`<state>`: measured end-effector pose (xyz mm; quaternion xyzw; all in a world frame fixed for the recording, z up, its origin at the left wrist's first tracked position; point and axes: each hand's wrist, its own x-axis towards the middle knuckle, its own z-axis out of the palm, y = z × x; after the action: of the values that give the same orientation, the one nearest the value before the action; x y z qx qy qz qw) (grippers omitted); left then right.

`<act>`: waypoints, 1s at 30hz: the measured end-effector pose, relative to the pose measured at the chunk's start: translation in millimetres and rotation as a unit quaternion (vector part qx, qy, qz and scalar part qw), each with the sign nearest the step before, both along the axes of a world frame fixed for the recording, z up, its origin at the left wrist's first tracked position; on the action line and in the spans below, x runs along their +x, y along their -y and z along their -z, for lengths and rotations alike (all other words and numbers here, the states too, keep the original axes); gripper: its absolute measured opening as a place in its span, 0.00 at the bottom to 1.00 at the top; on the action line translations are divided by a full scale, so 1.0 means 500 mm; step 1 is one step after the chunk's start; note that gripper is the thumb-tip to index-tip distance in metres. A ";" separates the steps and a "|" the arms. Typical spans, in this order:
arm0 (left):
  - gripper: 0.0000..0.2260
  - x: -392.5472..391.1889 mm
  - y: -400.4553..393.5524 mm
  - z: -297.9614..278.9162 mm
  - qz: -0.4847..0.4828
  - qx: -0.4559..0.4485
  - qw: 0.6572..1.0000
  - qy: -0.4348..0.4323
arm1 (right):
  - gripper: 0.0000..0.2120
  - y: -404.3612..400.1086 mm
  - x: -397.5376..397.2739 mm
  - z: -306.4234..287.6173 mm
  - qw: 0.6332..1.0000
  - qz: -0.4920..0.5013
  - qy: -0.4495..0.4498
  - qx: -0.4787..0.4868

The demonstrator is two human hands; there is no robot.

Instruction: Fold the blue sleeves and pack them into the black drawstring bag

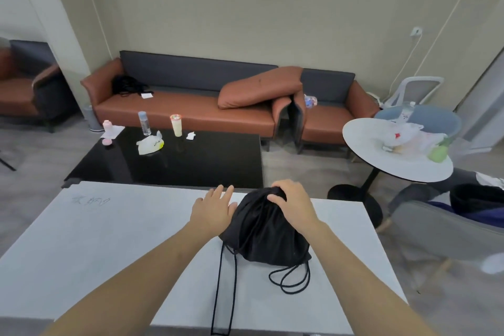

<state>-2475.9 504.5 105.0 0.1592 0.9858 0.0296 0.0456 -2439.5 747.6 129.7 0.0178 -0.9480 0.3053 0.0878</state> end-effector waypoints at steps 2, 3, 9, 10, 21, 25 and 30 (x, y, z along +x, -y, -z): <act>0.27 -0.008 -0.006 0.029 -0.008 -0.014 1.000 0.019 | 0.12 -0.001 -0.012 0.062 0.998 -0.023 0.057 0.003; 0.27 -0.008 -0.008 0.042 -0.012 -0.022 0.999 0.027 | 0.13 -0.001 -0.016 0.087 0.996 -0.035 0.079 0.010; 0.26 -0.012 -0.013 0.092 -0.035 -0.037 0.997 0.051 | 0.14 -0.002 -0.050 0.163 0.987 -0.061 0.144 0.028; 0.26 -0.012 -0.018 0.095 -0.037 -0.039 0.997 0.055 | 0.15 -0.004 -0.051 0.165 0.987 -0.063 0.147 0.032; 0.26 -0.003 -0.023 0.099 -0.046 -0.046 0.997 0.049 | 0.19 -0.016 -0.064 0.169 0.980 -0.070 0.172 0.065; 0.25 -0.011 -0.016 0.082 -0.024 -0.057 0.997 0.040 | 0.23 -0.014 -0.054 0.154 0.980 -0.052 0.165 0.096; 0.26 -0.022 0.002 0.049 -0.008 -0.061 0.998 0.027 | 0.25 -0.008 -0.031 0.122 0.979 -0.037 0.155 0.130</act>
<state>-2486.7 503.4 80.5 0.1474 0.9854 -0.0259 0.0816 -2455.0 751.8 68.7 0.0167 -0.9804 0.1817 -0.0742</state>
